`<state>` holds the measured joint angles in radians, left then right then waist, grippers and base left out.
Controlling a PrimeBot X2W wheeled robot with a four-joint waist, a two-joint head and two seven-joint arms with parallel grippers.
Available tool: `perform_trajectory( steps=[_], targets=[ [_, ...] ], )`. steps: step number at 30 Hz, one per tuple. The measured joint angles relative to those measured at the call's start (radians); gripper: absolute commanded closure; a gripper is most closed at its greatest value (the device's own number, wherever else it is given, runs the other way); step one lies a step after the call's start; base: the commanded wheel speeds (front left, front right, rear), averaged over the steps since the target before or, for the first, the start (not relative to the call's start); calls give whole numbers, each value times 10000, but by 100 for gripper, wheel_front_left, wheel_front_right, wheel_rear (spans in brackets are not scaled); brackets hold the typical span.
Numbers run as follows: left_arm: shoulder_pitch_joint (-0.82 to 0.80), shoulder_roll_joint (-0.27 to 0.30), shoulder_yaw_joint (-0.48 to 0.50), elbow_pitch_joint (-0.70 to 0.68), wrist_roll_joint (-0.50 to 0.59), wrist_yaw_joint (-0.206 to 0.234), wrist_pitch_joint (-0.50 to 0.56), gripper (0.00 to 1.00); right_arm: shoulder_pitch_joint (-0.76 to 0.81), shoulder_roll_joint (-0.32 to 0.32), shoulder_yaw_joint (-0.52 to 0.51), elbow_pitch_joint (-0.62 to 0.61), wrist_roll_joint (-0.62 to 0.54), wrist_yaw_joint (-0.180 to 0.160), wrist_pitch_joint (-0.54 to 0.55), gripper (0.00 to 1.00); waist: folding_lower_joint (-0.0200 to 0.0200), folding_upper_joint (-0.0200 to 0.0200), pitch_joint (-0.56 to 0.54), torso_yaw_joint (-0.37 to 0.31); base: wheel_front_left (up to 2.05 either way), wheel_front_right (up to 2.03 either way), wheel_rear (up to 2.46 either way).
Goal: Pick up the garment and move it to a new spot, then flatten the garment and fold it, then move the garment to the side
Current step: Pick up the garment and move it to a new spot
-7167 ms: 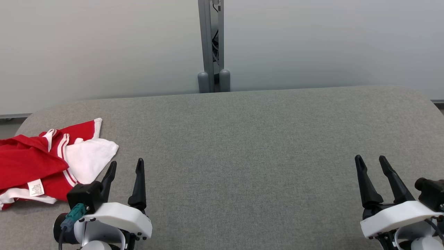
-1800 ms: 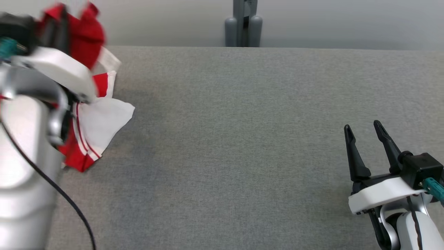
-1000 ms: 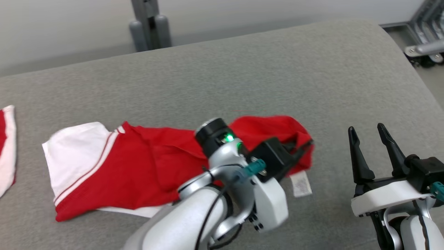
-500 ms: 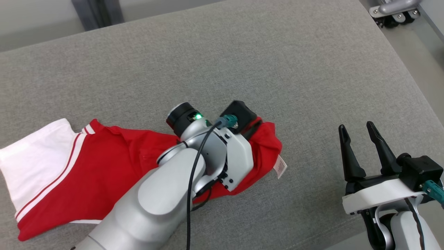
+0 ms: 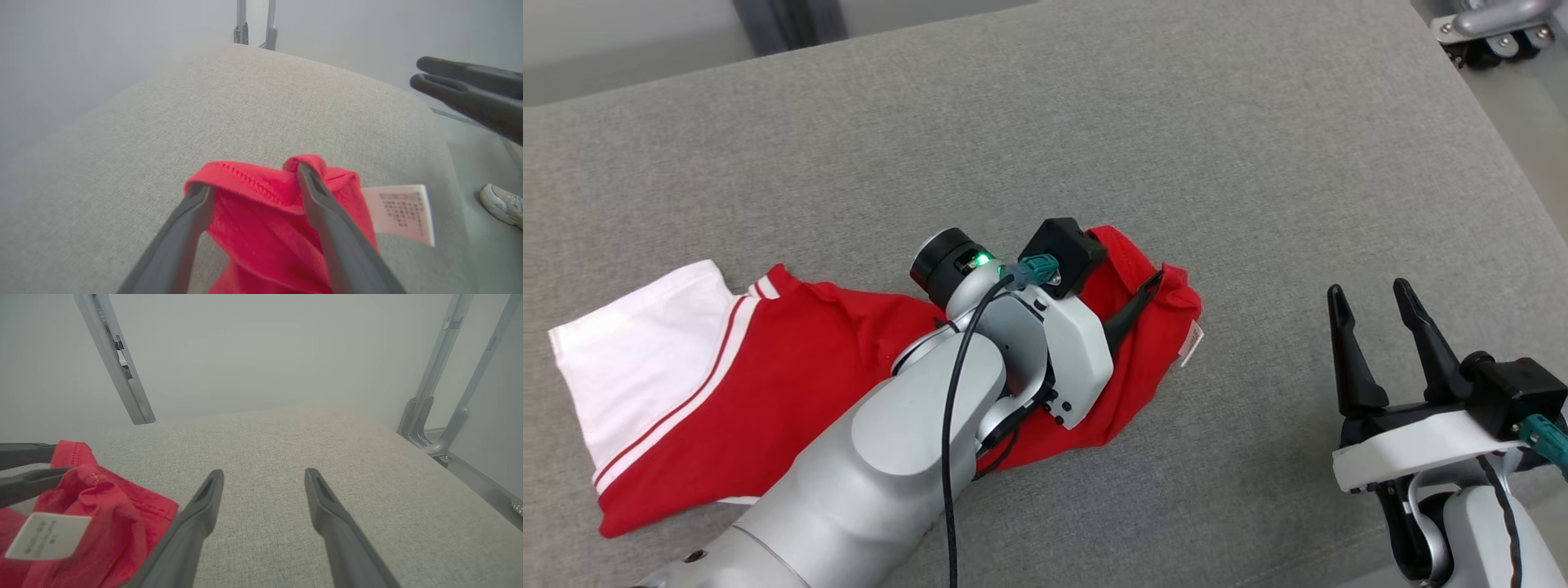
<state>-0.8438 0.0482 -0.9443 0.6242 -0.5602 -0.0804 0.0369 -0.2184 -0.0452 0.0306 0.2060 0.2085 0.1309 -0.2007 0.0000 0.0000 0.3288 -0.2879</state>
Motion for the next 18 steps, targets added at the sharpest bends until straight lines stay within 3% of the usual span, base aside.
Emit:
perform_trajectory(
  steps=[6,14,18],
  targets=[
    [82,4,2,-284,-316,336,-627,0,-25,2,-194,-52,-261,0,111,0,0,0,-224,668,0,0,0],
    [513,545,-33,-523,-911,27,180,0,-11,6,-370,-211,-412,0,343,0,0,0,-506,1526,0,0,0],
    [863,867,255,-963,-1043,395,-67,0,66,4,-445,-261,-426,0,380,0,0,0,-693,1747,0,0,0]
  ],
)
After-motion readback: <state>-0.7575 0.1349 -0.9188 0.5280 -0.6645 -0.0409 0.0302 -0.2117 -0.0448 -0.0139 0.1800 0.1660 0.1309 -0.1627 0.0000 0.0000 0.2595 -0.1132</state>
